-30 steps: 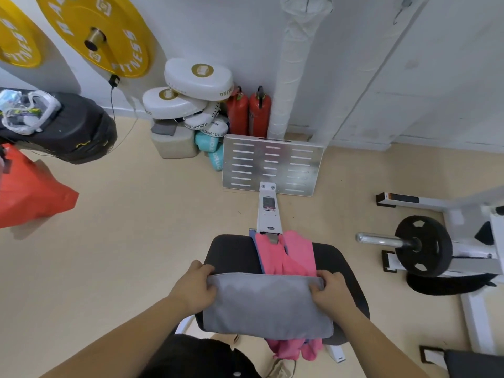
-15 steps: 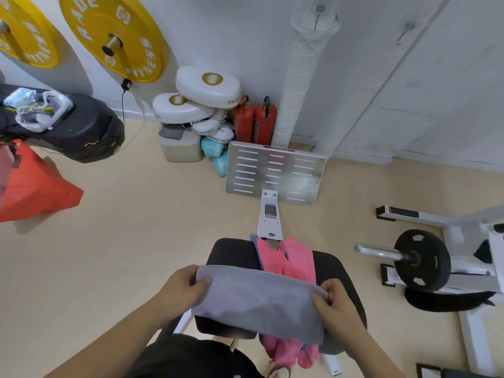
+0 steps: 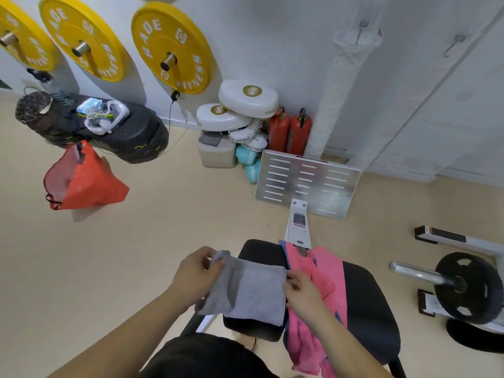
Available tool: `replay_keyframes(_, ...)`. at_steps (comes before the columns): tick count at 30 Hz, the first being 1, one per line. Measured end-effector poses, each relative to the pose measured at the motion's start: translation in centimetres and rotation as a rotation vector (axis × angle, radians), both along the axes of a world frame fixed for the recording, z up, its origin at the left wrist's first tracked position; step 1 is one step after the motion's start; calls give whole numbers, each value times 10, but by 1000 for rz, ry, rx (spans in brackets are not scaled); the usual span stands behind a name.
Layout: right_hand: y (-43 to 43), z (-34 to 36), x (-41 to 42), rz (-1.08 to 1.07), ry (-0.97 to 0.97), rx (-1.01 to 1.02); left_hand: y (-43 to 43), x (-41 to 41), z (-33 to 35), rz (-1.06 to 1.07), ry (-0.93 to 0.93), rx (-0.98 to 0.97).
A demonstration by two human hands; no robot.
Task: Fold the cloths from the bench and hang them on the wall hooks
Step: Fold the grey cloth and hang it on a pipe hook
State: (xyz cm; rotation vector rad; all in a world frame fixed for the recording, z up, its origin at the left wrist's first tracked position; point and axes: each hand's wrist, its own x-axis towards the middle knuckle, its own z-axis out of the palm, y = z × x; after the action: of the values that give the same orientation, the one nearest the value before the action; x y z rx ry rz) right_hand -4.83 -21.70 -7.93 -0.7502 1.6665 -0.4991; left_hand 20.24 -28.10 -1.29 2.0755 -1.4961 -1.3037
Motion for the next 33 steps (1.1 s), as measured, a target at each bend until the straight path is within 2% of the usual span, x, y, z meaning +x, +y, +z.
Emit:
replay_keyframes(3, 9, 15, -6, -22, -43, 5, 6, -40, -11, -57, 60, 71)
replay_keyframes(8, 30, 15, -20, -7, -46, 33, 13, -98, -39, -352, -118, 21)
replay_keyframes(14, 40, 9, -22, 20, -16, 11, 10, -117, -65, -608, -115, 266)
replay_keyframes(17, 35, 13, -16, 62, 46, -16, 5, -101, -63, -510, -47, 272)
replay_keyframes(20, 23, 16, -5, 226, 282, -99, 0, -68, -60, -342, -231, 146)
replay_keyframes(23, 11, 14, 10, 477, 457, -152, 3, -36, -61, -194, -276, 258)
replay_keyframes(26, 6, 6, 26, 636, 477, -92, 18, -30, -63, -159, -165, 393)
replay_keyframes(29, 6, -5, 34, 737, 571, -50, 25, -33, -70, -68, -100, 347)
replay_keyframes(33, 0, -11, 40, 747, 625, -33, 22, -35, -69, -42, -46, 307)
